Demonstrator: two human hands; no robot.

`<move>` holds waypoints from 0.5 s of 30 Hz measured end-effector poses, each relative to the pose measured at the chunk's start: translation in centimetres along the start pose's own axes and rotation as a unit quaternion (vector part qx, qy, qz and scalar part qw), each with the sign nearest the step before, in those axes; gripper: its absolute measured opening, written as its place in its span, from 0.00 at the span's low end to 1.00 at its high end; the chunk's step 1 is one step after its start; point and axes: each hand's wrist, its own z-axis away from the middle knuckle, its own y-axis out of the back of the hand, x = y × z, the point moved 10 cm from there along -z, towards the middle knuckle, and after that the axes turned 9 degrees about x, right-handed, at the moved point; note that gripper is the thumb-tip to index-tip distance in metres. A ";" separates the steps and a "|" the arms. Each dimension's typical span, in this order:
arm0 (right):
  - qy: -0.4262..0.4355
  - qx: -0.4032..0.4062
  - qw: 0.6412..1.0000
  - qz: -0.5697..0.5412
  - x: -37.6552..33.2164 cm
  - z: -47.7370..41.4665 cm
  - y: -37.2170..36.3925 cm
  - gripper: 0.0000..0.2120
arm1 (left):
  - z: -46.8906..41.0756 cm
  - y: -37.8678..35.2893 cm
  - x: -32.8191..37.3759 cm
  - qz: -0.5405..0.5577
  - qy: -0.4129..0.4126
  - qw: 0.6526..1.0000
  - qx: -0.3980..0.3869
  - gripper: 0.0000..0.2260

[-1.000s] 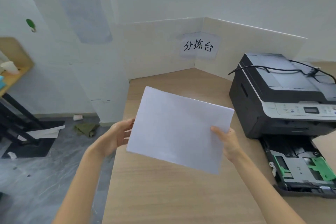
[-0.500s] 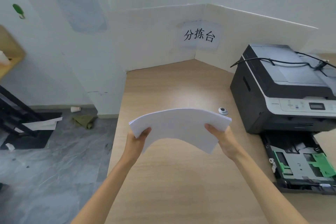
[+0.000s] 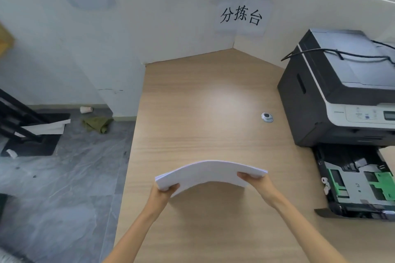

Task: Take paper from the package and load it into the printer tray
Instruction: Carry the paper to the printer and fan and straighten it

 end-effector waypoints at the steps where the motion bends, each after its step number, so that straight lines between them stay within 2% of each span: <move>1: -0.001 0.003 1.000 -0.009 -0.3 -0.1 0.2 0.09 | -0.2 0.1 0.4 0.006 -0.013 1.000 0.008 0.10; 5: 0.001 0.006 1.000 -0.010 -0.4 -0.7 0.3 0.08 | -0.7 -0.2 0.9 -0.017 -0.030 0.999 0.006 0.12; 9: 0.015 0.005 1.000 0.022 -0.7 -0.9 -0.3 0.07 | -1.4 -0.2 0.6 -0.081 -0.011 0.997 0.010 0.08; 11: 0.042 -0.012 0.998 0.035 -2.3 -0.9 -0.4 0.07 | -1.8 -0.2 2.2 -0.120 -0.027 0.992 -0.012 0.07; 13: 0.053 -0.043 0.997 0.028 -3.7 -0.8 -0.1 0.07 | -2.0 0.2 3.9 -0.078 0.004 0.995 -0.060 0.02; 15: 0.050 -0.067 0.996 0.008 -5.0 -0.5 0.5 0.09 | -1.8 0.7 6.0 0.004 0.048 0.991 -0.124 0.14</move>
